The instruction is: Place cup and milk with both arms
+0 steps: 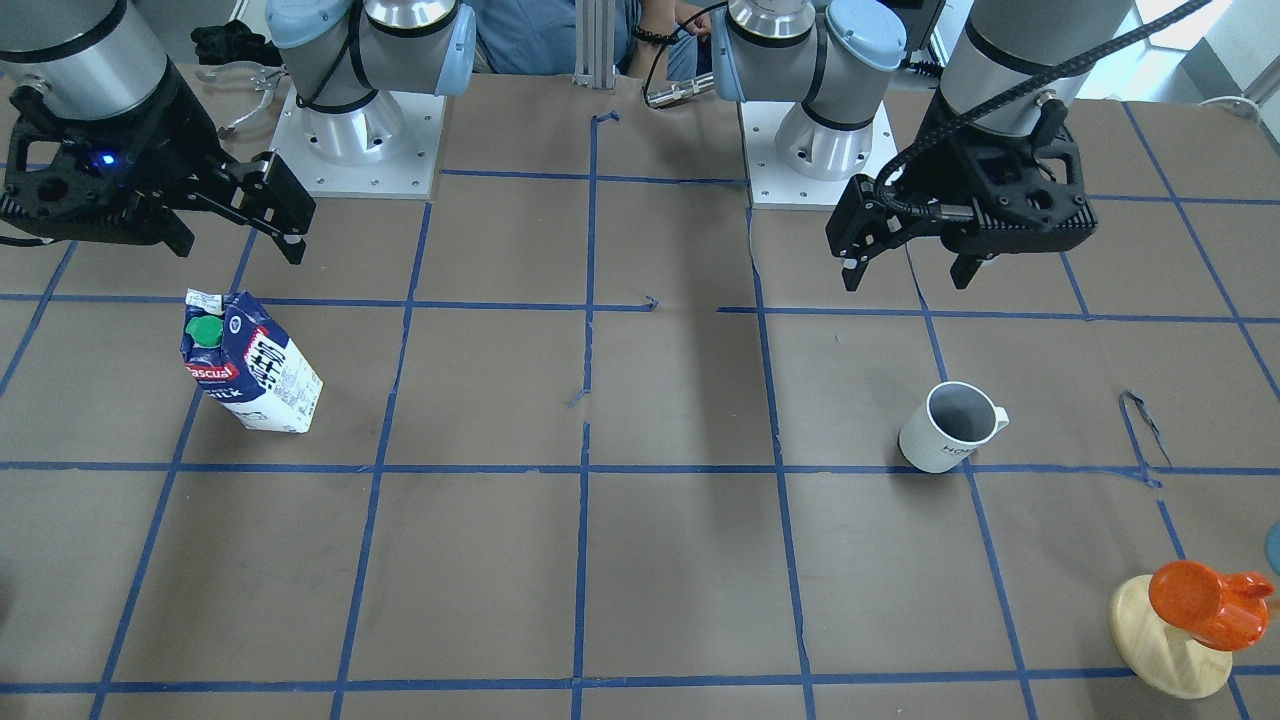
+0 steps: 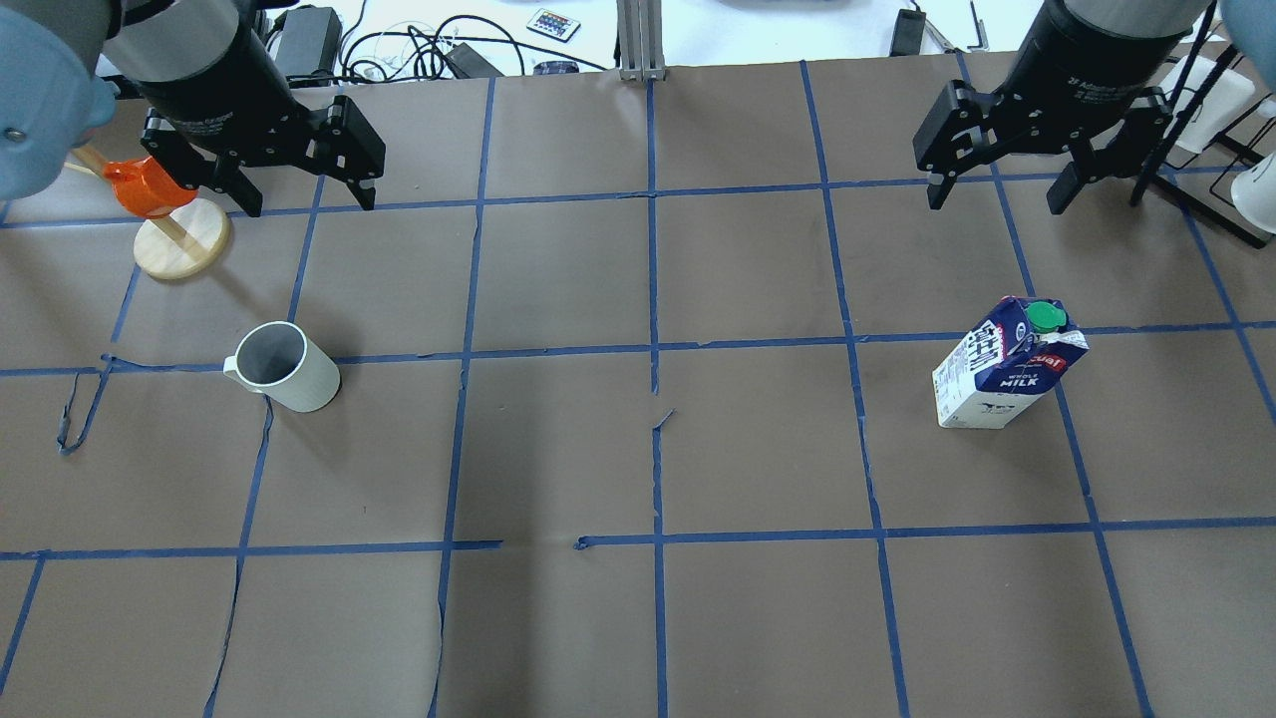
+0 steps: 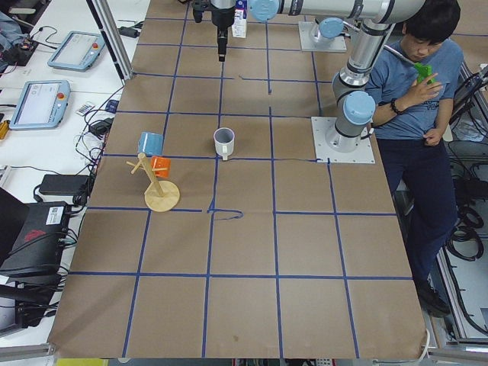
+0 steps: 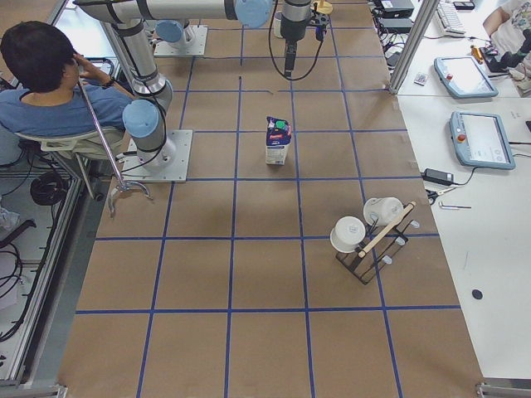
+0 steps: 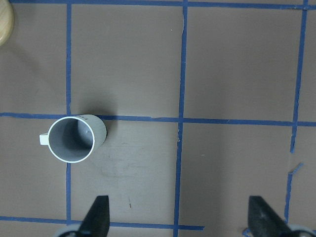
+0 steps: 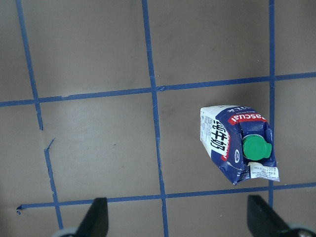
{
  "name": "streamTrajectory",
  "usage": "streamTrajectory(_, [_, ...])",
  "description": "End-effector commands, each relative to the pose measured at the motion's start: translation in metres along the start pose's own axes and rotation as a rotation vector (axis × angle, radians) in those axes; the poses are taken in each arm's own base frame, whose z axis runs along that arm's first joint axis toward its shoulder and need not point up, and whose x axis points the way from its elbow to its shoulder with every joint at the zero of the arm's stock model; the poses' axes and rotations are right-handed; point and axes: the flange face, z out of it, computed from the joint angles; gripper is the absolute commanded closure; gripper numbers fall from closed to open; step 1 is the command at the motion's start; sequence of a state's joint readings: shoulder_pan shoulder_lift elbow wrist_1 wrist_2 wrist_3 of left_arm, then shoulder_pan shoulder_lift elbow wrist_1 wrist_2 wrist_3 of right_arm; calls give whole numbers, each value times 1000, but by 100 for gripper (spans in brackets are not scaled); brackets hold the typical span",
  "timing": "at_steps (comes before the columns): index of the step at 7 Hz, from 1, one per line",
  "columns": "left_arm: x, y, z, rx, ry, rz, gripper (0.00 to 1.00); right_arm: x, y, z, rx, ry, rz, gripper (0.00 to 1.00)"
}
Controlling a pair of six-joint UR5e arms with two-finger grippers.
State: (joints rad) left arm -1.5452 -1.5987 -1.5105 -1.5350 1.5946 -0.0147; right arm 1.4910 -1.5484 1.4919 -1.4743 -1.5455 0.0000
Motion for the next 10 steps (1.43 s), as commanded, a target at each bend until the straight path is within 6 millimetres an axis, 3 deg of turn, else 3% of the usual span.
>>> streamTrajectory(1, [-1,-2,1,10,-2,0,0,-10,3,-1,1,6,-23,0])
streamTrajectory(3, [-7,-5,0,30,0,-6,0,-12,3,3,-5,30,-32,0])
streamTrajectory(5, [-30,-27,28,-20,5,-17,0,-11,3,10,-18,31,-32,0])
streamTrajectory(6, [-32,-37,48,-54,21,5,0,-11,4,10,-17,31,-32,0])
streamTrajectory(8, [-62,-66,126,-139,34,74,0,-7,2,11,-20,32,-23,0])
streamTrajectory(9, [-93,-63,178,-191,46,53,0,-2,1,11,-20,35,-12,0])
streamTrajectory(10, [-110,-53,222,-198,52,58,0,0,0,11,-20,36,-11,0])
